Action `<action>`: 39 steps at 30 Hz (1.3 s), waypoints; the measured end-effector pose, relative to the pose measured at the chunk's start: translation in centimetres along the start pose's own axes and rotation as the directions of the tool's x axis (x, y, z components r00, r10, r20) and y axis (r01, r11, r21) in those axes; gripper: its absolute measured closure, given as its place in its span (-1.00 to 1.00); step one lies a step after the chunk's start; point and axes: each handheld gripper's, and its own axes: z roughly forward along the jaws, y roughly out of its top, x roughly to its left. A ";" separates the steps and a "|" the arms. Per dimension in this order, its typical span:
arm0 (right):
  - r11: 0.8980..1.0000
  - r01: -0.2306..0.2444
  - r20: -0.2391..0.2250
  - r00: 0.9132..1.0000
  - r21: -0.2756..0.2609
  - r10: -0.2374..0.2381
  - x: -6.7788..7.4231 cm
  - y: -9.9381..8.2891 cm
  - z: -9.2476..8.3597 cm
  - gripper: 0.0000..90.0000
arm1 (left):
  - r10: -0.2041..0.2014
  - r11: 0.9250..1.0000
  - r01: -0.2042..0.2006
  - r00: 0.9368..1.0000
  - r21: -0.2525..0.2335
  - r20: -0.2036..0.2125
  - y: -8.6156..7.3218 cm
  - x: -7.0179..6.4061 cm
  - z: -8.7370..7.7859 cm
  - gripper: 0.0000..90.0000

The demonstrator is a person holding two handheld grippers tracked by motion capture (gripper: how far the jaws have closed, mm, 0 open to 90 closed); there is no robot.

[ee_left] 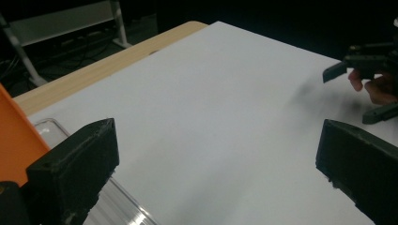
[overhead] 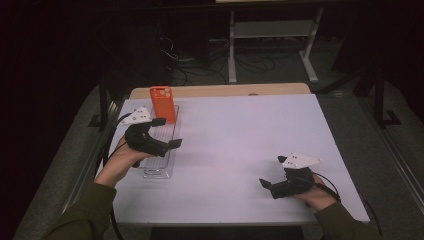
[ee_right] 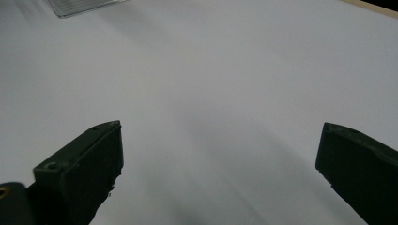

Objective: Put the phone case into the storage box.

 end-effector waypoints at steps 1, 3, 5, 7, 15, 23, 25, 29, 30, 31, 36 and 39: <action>1.000 0.001 -0.001 1.000 0.000 -0.001 0.0 0.0 0.0 -0.99 | 0.002 1.000 -0.002 1.000 -0.003 0.006 -0.2 -0.2 0.1 -1.00; 1.000 -0.007 -0.006 1.000 0.000 0.007 0.1 0.0 0.0 -0.99 | 0.000 1.000 0.000 1.000 -0.001 0.010 -0.5 -0.5 0.1 -1.00; 1.000 -0.005 -0.010 1.000 0.002 0.005 0.1 0.0 -0.1 -0.99 | 0.010 1.000 -0.010 1.000 0.000 0.019 -0.9 -0.8 0.1 -1.00; 1.000 0.001 -0.012 1.000 0.001 -0.001 0.0 0.0 0.0 -0.99 | 0.018 1.000 -0.018 0.999 0.002 0.029 -1.2 -0.9 0.1 -1.00; 1.000 0.004 -0.014 1.000 0.001 -0.004 0.1 0.0 0.1 -0.99 | 0.025 1.000 -0.025 0.999 0.004 0.047 -2.9 -1.9 0.3 -1.00; 1.000 0.005 -0.015 1.000 0.002 -0.005 0.1 0.0 0.1 -0.99 | 0.026 0.999 -0.025 0.999 -0.022 0.044 -4.8 -2.3 -0.1 -1.00; 1.000 0.005 -0.016 1.000 0.001 -0.005 0.1 0.0 0.1 -0.99 | 0.026 0.999 -0.025 0.999 -0.024 0.041 -5.2 -2.3 -0.2 -1.00; 1.000 0.007 -0.017 1.000 0.003 -0.007 0.1 0.0 0.1 -0.99 | 0.020 1.000 -0.020 0.999 -0.020 0.035 -6.2 -2.4 -0.4 -1.00; 1.000 0.007 -0.017 1.000 0.003 -0.007 0.1 0.0 0.1 -0.99 | 0.008 1.000 -0.007 0.999 -0.020 0.037 -6.5 -2.4 -0.4 -1.00; 1.000 0.007 -0.018 1.000 0.002 -0.007 0.1 0.0 0.1 -0.99 | 0.009 1.000 -0.008 0.999 -0.023 0.040 -6.7 -2.4 -0.4 -1.00; 1.000 0.007 -0.018 1.000 0.001 -0.007 0.1 0.0 0.1 -0.99 | -0.004 1.000 0.005 0.999 -0.020 0.039 -7.8 -2.4 -0.6 -1.00; 1.000 0.008 -0.016 1.000 0.001 -0.007 0.1 0.0 0.0 -0.99 | -0.007 1.000 0.008 0.999 -0.023 0.036 -8.2 -2.3 -0.7 -1.00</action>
